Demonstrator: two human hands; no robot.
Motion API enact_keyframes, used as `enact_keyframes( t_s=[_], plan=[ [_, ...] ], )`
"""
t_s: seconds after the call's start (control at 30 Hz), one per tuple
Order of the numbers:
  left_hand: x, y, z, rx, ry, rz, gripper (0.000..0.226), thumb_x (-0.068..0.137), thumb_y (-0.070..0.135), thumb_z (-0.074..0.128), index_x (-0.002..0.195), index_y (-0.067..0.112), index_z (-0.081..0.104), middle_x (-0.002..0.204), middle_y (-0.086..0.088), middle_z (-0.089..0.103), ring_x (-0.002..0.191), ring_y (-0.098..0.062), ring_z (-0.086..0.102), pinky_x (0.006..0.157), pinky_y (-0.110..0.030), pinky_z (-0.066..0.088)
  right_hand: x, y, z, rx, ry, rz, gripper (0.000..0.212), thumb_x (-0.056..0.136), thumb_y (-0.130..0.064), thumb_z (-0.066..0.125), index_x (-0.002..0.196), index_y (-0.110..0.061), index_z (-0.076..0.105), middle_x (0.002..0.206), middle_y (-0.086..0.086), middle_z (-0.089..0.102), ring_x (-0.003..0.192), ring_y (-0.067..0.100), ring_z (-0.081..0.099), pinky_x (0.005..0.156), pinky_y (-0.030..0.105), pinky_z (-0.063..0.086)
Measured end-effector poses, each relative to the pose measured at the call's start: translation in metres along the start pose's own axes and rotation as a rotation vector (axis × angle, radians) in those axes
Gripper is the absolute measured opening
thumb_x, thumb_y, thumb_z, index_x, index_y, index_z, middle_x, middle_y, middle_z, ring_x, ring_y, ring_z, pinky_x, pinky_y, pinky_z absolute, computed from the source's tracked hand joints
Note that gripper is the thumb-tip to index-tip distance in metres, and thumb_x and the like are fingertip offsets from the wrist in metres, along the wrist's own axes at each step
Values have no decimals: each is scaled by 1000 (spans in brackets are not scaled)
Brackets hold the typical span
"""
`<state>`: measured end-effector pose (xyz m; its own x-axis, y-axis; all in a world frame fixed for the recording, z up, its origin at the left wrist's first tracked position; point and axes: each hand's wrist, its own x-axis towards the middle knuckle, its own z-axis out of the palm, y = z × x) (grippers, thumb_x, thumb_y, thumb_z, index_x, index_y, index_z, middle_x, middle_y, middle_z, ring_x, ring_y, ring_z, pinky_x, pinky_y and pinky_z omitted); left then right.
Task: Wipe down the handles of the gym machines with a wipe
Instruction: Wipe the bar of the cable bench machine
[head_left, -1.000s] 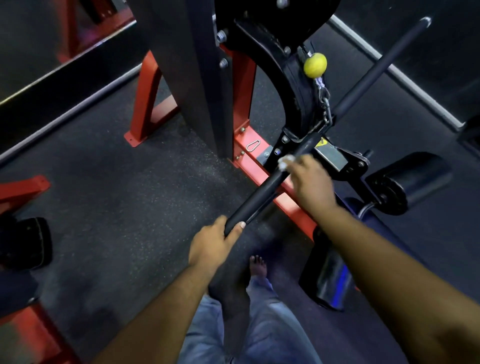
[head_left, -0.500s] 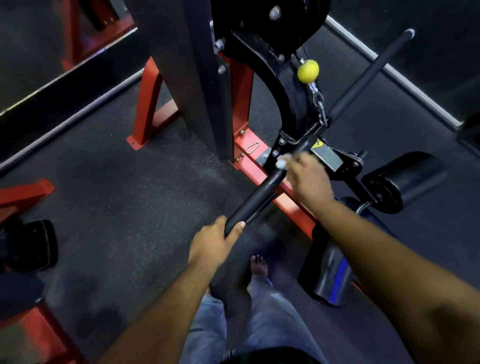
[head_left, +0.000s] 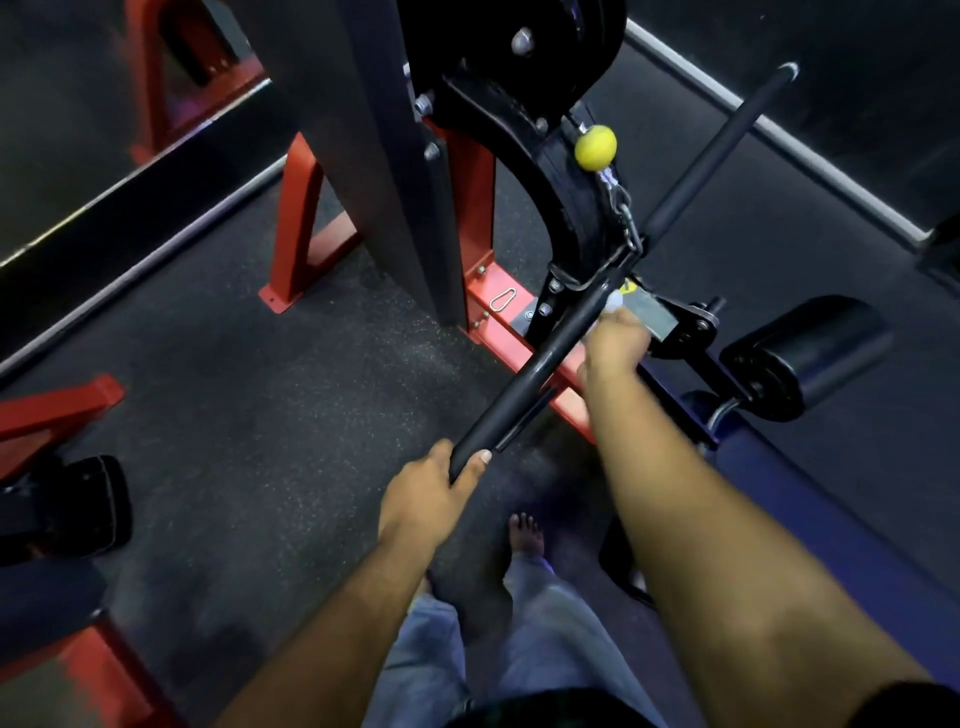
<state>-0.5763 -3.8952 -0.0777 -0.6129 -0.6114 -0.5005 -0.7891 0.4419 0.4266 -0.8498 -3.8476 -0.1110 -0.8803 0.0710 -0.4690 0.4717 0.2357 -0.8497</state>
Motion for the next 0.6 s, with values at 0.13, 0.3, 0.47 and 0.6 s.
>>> enact_keyframes(
  t_s=[0.13,0.3,0.47,0.6],
  plan=[
    [-5,5,5,-12,4,-18,58,95,76,37,101,20,52,67,2,58,66,-22,61,58,-38,48,9,-30,2,200,3,115,33,101,-14,49,68,-19,45,64,-7,49,63,12,47,56,23,40],
    [-7,6,6,-37,-21,-22,54,95,76,37,95,23,50,67,3,58,64,-19,60,57,-35,43,-60,35,-11,386,-179,348,35,100,-1,43,71,-18,50,50,-6,41,38,3,36,40,17,32],
    [-5,4,-2,-15,3,-11,47,95,74,41,93,28,47,64,6,56,61,-18,56,57,-33,41,-19,-18,-15,431,-115,444,36,102,-9,43,70,-22,39,45,-7,39,33,2,35,31,15,27],
    [-12,-21,3,-195,-86,-61,58,83,86,44,92,30,55,67,0,67,60,-13,67,62,-40,56,-25,-54,-16,601,-275,375,47,110,-42,31,78,-17,54,50,-2,61,46,12,61,45,17,50]
  ],
)
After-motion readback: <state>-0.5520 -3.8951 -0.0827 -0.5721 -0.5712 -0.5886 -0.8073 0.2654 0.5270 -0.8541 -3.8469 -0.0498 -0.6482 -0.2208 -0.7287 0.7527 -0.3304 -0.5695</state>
